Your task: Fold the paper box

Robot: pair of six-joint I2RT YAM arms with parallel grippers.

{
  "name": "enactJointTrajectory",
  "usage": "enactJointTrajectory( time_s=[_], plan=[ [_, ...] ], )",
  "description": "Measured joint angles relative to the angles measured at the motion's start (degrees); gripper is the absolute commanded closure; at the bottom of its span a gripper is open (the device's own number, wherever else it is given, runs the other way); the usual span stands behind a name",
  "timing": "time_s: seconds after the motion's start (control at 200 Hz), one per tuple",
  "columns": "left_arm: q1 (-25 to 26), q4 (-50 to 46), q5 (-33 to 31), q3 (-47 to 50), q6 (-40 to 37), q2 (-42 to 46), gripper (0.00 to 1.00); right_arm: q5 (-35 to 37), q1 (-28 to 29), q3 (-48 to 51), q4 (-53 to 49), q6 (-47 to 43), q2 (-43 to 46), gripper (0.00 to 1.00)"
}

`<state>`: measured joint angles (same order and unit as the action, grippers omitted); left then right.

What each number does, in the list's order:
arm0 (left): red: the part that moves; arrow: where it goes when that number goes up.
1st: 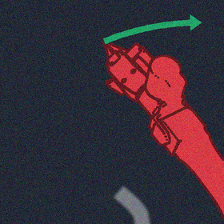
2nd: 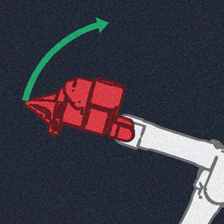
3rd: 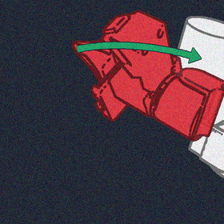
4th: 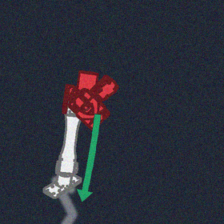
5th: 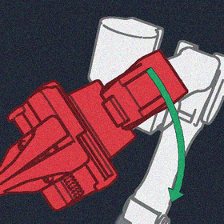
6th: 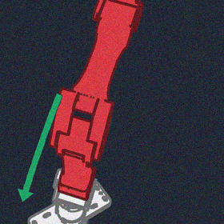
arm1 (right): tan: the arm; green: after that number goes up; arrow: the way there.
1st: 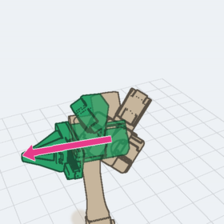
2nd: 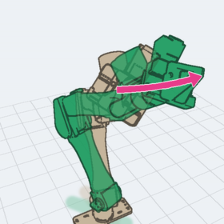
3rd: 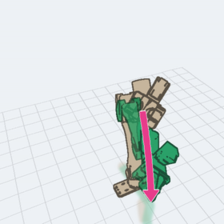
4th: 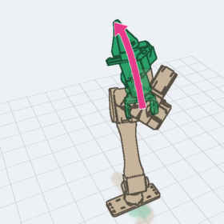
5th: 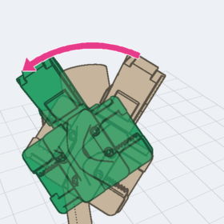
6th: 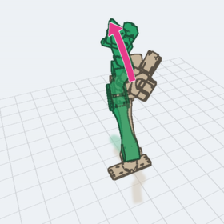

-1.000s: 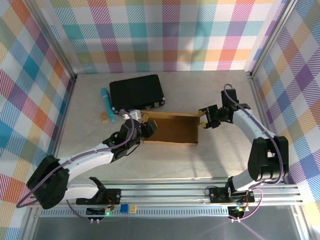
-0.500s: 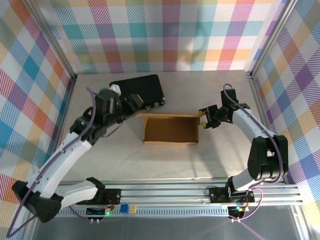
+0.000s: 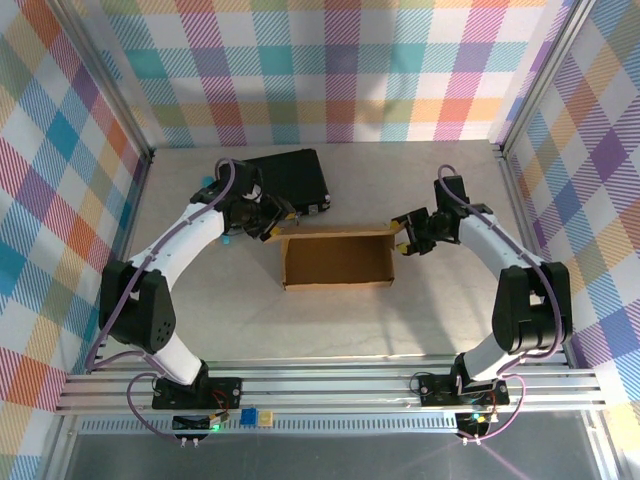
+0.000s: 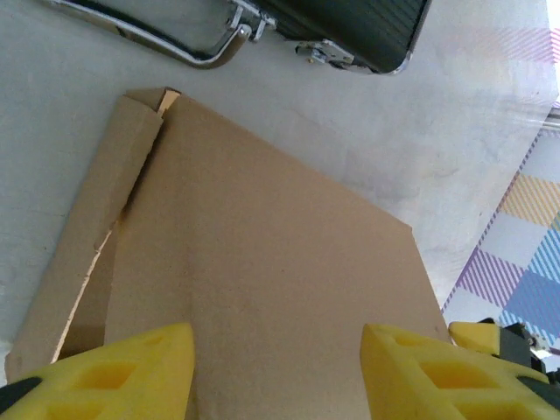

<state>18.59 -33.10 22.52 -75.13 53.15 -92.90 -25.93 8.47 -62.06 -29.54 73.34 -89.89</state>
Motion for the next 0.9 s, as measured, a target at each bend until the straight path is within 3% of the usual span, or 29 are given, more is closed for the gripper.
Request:
enactJointTrajectory(
  time_s=[0.54, 0.9],
  plan=[
    [0.0, 4.1, 1.8, 12.7, -3.2, 0.1, 0.69, 3.1, 1.2, 0.3, -0.8, -5.1, -1.6, 0.54],
    [1.2, 6.3, -0.1, 16.2, -7.3, 0.2, 0.69, 5.8, 1.3, 0.6, -4.7, -13.1, -2.3, 0.43]
  ],
)
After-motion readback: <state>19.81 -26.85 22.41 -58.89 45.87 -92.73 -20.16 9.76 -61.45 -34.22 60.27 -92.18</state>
